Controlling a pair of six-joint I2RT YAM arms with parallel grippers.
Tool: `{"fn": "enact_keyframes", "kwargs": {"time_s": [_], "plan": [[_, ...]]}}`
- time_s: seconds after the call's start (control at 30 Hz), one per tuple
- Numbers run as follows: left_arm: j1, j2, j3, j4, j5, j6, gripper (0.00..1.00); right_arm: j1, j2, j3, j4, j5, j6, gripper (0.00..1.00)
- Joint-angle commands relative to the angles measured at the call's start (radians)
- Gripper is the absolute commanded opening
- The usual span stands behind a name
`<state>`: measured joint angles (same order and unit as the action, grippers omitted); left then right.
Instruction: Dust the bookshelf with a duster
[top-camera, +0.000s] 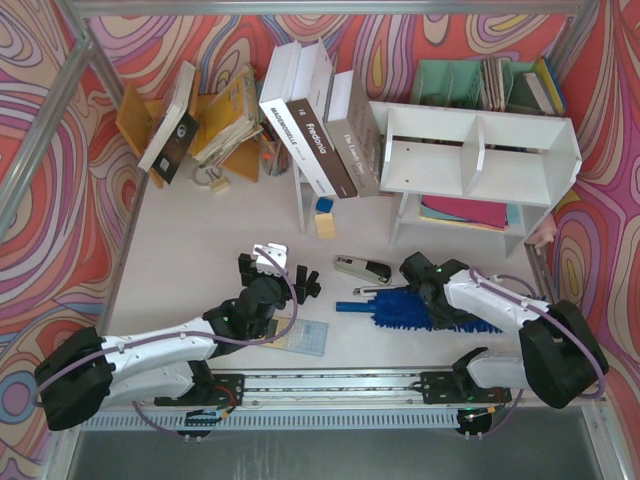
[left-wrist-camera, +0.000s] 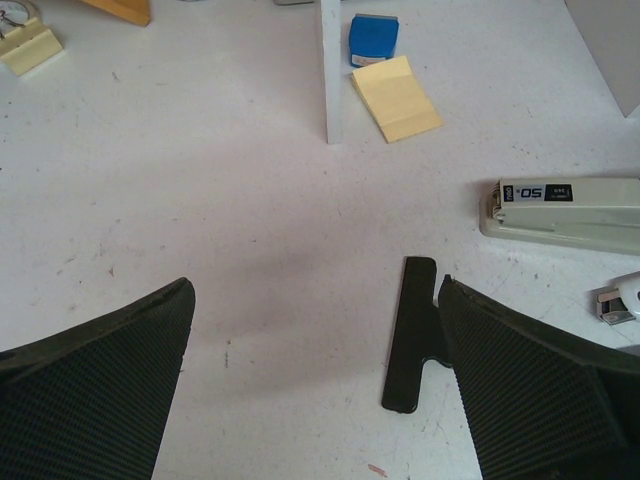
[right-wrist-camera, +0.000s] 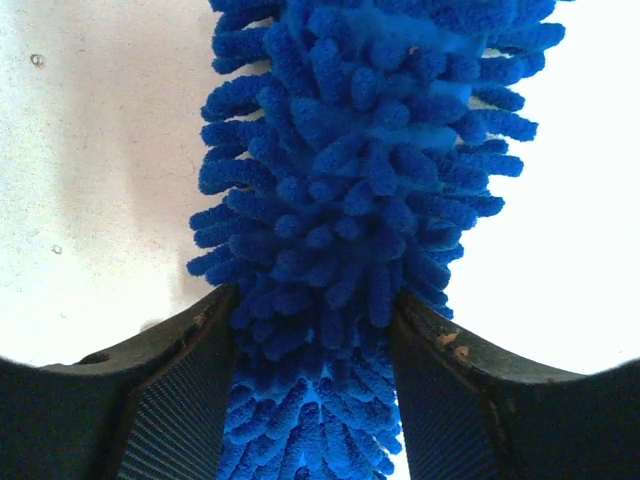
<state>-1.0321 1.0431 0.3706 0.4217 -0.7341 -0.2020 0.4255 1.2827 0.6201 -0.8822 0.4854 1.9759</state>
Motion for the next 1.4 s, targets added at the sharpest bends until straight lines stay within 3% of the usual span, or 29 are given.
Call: {"fn": "enact_keyframes", "kwargs": {"time_s": [0.0, 0.37, 0.7, 1.1, 1.37], "plan": [[0.005, 0.009, -0.002, 0.026, -0.014, 0.005, 0.98, -0.006, -0.023, -0.003, -0.052, 0.031, 0.036, 0.52], [0.006, 0.023, 0.003, 0.024, 0.02, 0.004, 0.98, -0.007, -0.132, -0.021, -0.088, 0.043, 0.038, 0.26], [0.006, 0.048, 0.132, -0.152, 0.388, -0.032, 0.98, -0.006, -0.184, -0.018, -0.085, 0.055, 0.003, 0.04], [0.004, 0.201, 0.341, -0.321, 0.807, -0.071, 0.95, -0.007, -0.303, 0.013, -0.095, 0.054, -0.023, 0.0], [-0.022, 0.339, 0.43, -0.431, 0.909, -0.019, 0.87, -0.007, -0.318, 0.023, -0.083, 0.061, -0.034, 0.0]]}}
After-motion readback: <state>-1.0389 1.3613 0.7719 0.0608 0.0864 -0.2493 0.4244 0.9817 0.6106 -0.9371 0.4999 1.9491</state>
